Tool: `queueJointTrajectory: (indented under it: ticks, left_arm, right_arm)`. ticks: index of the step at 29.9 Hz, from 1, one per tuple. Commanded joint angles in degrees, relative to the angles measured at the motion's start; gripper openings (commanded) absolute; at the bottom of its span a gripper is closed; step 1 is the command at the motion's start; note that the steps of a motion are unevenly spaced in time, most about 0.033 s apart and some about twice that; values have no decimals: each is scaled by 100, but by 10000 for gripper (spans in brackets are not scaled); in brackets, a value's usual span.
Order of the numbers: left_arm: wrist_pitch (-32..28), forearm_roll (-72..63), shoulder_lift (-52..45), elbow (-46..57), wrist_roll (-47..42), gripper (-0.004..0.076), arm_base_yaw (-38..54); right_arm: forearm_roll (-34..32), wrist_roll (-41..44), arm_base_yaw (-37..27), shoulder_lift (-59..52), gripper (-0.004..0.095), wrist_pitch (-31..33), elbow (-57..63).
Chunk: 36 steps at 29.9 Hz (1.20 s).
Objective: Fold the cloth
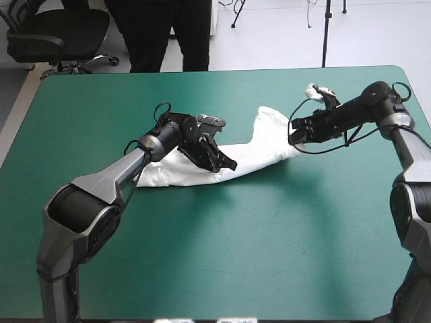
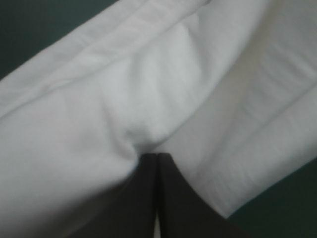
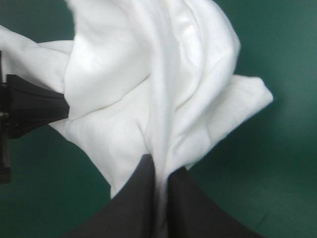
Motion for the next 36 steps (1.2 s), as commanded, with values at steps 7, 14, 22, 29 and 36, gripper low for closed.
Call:
queueJointTrajectory:
  ticks: [7, 14, 22, 29, 36]
  left_arm:
    - [-33, -123, -319, -156, -49, -9, -34]
    - [-4, 128, -384, -257, -59, -9, -34]
    - [1366, 1912, -1406, -1108, -961, -9, -34]
    - [1727, 2129, -2790, -1531, -1030, -9, -34]
    - [2053, 2127, -3939, -1531, -1058, -9, -34]
  right_arm:
    - [388, 134, 15, -688, -17, 256, -225]
    - [541, 109, 15, -688, -17, 256, -225]
    - [541, 86, 191, -688, -16, 256, -299]
    - [530, 319, 927, -688, -16, 113, -827]
    - [388, 778, 1949, -369, -17, -275, -1431]
